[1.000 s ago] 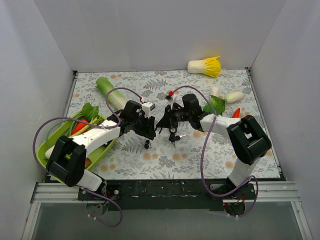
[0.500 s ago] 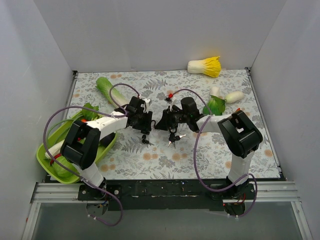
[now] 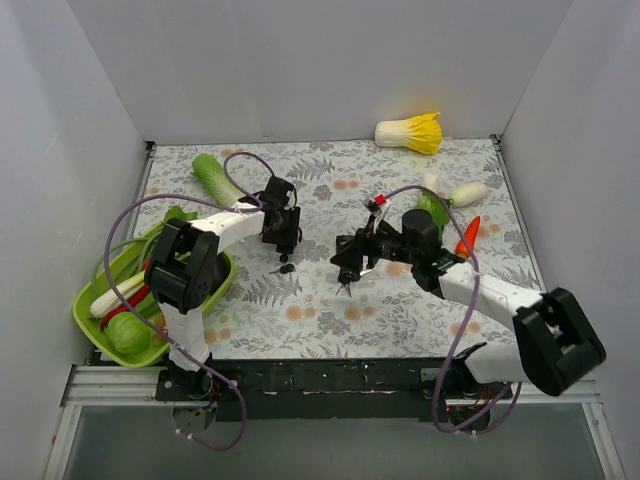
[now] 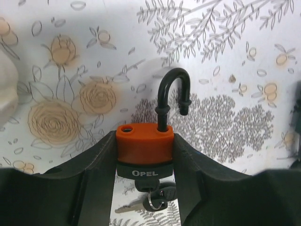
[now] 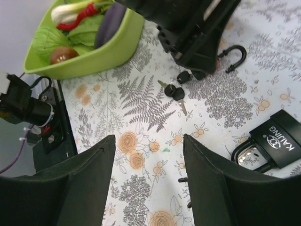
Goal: Unlock with the key
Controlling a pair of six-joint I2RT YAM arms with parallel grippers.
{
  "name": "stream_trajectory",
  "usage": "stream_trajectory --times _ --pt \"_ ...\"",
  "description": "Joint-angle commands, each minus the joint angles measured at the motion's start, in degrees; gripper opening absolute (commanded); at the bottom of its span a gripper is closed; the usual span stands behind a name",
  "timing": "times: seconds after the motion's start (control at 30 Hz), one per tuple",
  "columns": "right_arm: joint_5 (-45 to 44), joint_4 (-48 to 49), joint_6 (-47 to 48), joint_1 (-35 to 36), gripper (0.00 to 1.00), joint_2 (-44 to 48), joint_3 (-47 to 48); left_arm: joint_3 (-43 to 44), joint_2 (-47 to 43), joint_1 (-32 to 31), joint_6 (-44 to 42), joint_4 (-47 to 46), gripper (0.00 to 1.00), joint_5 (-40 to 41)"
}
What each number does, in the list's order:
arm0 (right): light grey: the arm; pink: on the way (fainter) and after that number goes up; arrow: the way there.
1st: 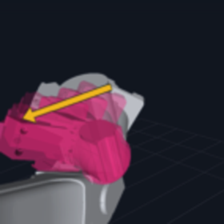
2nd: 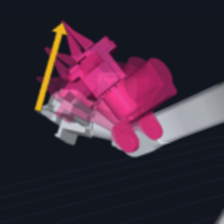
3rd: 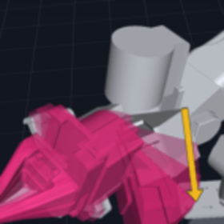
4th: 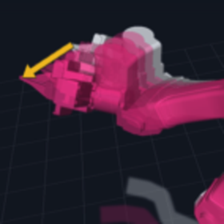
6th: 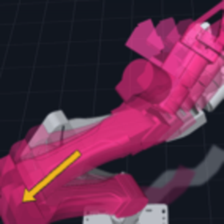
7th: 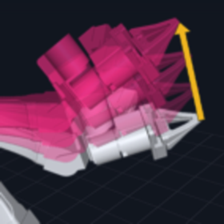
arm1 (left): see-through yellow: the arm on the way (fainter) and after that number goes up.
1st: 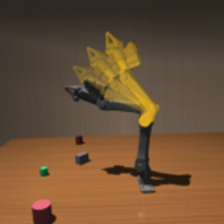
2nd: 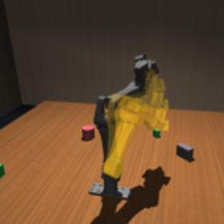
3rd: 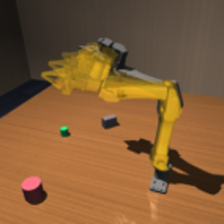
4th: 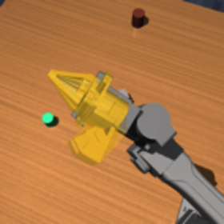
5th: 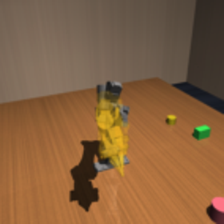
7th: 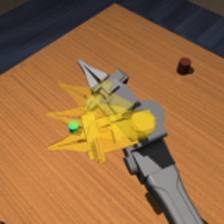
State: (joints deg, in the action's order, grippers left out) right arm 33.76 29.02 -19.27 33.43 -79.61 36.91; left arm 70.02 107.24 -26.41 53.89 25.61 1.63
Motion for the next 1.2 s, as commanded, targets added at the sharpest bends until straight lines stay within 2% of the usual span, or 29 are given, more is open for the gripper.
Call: stream_trajectory --times 0.0,0.13,0.33,0.53,0.67,0.73,0.77,0.83,0.87,0.97,1.0,1.07,1.1,1.17 --pt "-5.7 -6.9 2.9 -0.2 0.68 10.7 -2.1 6.3 3.7 0.4 -0.4 3.6 0.0 4.0" --pt "-9.2 -14.8 5.5 -0.3 0.71 21.7 -2.3 10.3 7.4 1.0 -1.5 5.2 0.0 5.1" --pt "-13.9 -26.4 7.4 -0.4 0.73 32.1 -2.3 16.6 12.7 2.3 -2.4 6.2 0.0 5.3" --pt "-15.7 -31.8 6.9 -0.3 0.75 39.3 -3.6 24.3 19.7 3.6 -3.4 7.8 0.0 5.4" --pt "-16.7 -34.5 7.0 -0.3 0.75 40.7 -3.0 28.0 22.4 3.9 -4.1 8.6 0.01 4.1" --pt "-17.1 -35.3 7.5 -0.3 0.76 40.5 -2.7 28.2 22.4 3.8 -4.0 8.5 0.09 3.5" --pt "-17.1 -35.3 7.6 -0.4 0.76 40.4 -2.6 28.2 22.1 3.8 -4.0 8.5 0.18 3.3" --pt "-17.1 -35.2 7.5 -0.3 0.76 39.9 -2.6 27.5 21.1 3.8 -4.0 8.0 0.29 3.0" --pt "-17.1 -34.8 7.6 -0.2 0.76 39.7 -2.6 27.2 20.6 3.8 -3.8 7.7 0.45 2.3" --pt "-17.1 -33.9 7.1 -0.3 0.76 39.2 -2.7 26.4 18.6 3.8 -3.5 7.1 0.61 0.1" --pt "-17.1 -33.6 6.9 -0.3 0.76 38.8 -2.7 26.2 18.0 3.8 -3.4 6.7 0.7 -0.5" --pt "-17.0 -33.5 6.5 -0.3 0.76 38.6 -2.6 26.1 16.4 3.8 -3.2 6.4 0.77 -1.5" --pt "-17.1 -33.6 6.5 -0.3 0.76 38.3 -2.5 26.1 15.8 3.8 -3.2 6.3 0.88 -1.5" --pt "-17.0 -34.0 6.4 -0.3 0.76 38.2 -2.0 26.0 14.3 3.8 -2.8 5.9 0.95 -1.5"
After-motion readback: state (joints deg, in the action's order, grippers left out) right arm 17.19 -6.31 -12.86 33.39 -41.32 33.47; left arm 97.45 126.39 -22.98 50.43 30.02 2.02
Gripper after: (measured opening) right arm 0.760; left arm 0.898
